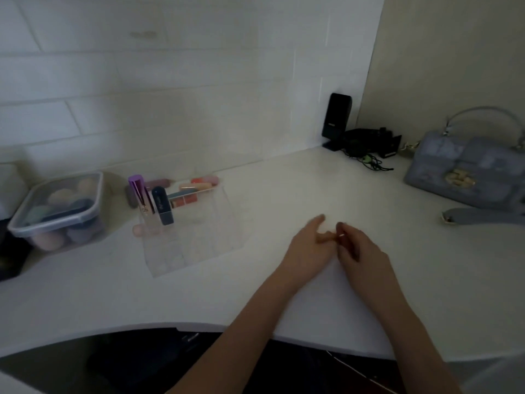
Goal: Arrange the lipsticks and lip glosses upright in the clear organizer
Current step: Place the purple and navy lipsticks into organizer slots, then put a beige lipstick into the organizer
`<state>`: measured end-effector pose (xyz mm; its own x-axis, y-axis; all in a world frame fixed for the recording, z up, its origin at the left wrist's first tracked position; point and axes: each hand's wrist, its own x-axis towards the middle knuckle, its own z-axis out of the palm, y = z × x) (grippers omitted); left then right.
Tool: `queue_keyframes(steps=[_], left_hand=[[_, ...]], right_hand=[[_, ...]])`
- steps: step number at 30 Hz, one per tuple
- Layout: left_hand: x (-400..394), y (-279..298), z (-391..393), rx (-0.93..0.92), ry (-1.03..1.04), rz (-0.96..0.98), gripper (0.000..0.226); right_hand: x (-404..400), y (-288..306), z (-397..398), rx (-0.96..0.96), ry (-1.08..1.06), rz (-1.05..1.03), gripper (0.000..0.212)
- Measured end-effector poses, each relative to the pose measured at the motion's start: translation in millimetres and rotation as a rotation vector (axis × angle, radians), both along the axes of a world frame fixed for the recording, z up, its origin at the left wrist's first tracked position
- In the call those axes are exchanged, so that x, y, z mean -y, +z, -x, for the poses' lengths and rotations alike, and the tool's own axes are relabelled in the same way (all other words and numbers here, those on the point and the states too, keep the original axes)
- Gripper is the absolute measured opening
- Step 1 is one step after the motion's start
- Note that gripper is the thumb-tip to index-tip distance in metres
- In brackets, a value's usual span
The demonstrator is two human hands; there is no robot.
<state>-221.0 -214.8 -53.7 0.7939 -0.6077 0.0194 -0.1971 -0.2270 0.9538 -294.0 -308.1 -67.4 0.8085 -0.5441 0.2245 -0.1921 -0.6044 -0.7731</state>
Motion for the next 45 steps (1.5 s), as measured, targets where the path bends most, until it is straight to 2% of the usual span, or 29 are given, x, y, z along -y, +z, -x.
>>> queue_keyframes(steps=[2, 3, 4, 6, 9, 12, 15, 17, 19, 24, 27, 31, 35, 40, 42, 45], left_hand=[[-2.5, 5.8, -5.5, -0.293, 0.118, 0.206, 0.06], [-6.2, 11.2, -7.6, -0.38, 0.147, 0.279, 0.052], [-11.5, 16.6, -10.5, -0.374, 0.164, 0.302, 0.046], [-26.7, 28.5, -16.2, -0.16, 0.216, 0.261, 0.041], [-59.6, 48.3, -26.2, 0.179, 0.386, 0.144, 0.05], [-107.5, 66.6, -32.1, 0.403, 0.578, 0.181, 0.036], [-163.6, 71.2, -45.2, 0.348, 0.81, 0.407, 0.017], [-202.2, 66.3, -63.4, 0.326, 0.958, 0.468, 0.016], [-230.7, 54.9, -84.2, 0.291, 1.024, 0.483, 0.021], [-241.2, 25.8, -122.2, 0.193, 0.955, 0.44, 0.03], [-232.4, 19.4, -145.0, 0.194, 0.901, 0.364, 0.021], [-219.9, 20.8, -164.2, 0.176, 0.784, 0.327, 0.013], [-215.5, 23.8, -174.8, 0.14, 0.746, 0.335, 0.019], [-214.5, 34.9, -202.5, -0.036, 0.604, 0.343, 0.031], [-213.0, 35.8, -209.7, -0.025, 0.585, 0.329, 0.031], [-210.6, 30.6, -218.0, 0.027, 0.538, 0.193, 0.035]], right_hand=[[-7.1, 10.2, -0.8, 0.122, -0.03, -0.115, 0.04], [-11.1, 15.0, -3.6, 0.157, -0.029, -0.143, 0.04], [-14.8, 19.3, -8.4, 0.181, -0.01, -0.161, 0.039], [-23.7, 31.4, -24.4, 0.204, 0.079, -0.16, 0.032], [-41.6, 57.8, -64.2, 0.276, 0.241, -0.13, 0.023], [-59.5, 82.1, -117.0, 0.298, 0.359, -0.172, 0.018], [-70.1, 86.7, -167.1, 0.156, 0.57, -0.33, 0.021], [-73.8, 79.8, -195.5, 0.072, 0.653, -0.365, 0.024], [-76.6, 71.3, -215.7, 0.013, 0.697, -0.351, 0.026], [-84.3, 57.5, -236.9, -0.169, 0.784, -0.102, 0.028], [-87.6, 50.2, -243.1, -0.252, 0.827, 0.011, 0.021], [-90.5, 51.4, -258.6, -0.308, 0.908, 0.007, 0.029], [-84.9, 59.3, -290.7, -0.129, 0.759, 0.079, 0.014], [-89.7, 42.5, -310.9, -0.164, 0.727, 0.309, 0.018], [-92.2, 34.9, -310.8, -0.149, 0.687, 0.355, 0.022], [-90.3, 33.8, -310.2, -0.079, 0.633, 0.405, 0.022]])
